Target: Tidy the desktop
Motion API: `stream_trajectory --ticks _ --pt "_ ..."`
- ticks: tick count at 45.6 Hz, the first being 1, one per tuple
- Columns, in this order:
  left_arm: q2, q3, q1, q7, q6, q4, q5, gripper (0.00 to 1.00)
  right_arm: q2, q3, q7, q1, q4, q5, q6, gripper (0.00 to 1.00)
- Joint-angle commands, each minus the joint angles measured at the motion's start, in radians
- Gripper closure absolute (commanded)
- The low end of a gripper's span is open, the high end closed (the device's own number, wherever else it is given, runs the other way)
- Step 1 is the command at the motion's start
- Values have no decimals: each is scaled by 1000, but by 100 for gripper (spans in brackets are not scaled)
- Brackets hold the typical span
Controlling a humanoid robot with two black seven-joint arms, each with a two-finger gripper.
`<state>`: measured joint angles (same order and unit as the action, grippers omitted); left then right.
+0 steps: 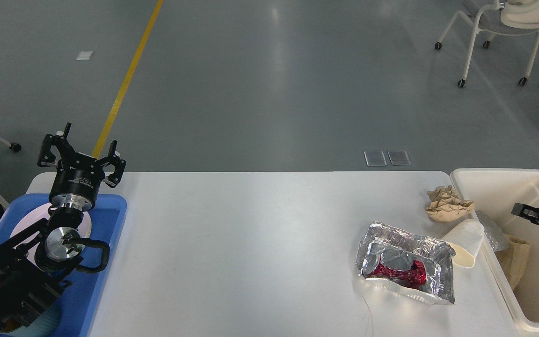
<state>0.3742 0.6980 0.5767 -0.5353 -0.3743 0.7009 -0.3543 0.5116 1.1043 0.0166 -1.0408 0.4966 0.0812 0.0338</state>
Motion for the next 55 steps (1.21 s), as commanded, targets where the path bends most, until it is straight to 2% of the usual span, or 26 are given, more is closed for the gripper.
stream_trajectory --ticks 1,9,23,32,40,51,55 --pt "0 0 0 0 0 0 0 3 -15 0 0 -83 69 0 5 0" --pt "0 0 0 0 0 0 0 3 -12 14 -1 -343 238 3 44 0" --pt "0 0 0 0 0 0 0 3 5 69 -7 -789 739 6 247 0" --pt "0 0 0 0 0 0 0 3 -64 78 -7 -1093 1034 5 409 0" --pt "0 0 0 0 0 0 0 3 -151 71 -6 -1185 1249 5 408 0" --pt "0 0 0 0 0 0 0 3 -186 60 -6 -1190 1249 6 405 0" --pt "0 0 0 0 0 0 0 3 -182 72 -6 -1156 1248 6 370 0"
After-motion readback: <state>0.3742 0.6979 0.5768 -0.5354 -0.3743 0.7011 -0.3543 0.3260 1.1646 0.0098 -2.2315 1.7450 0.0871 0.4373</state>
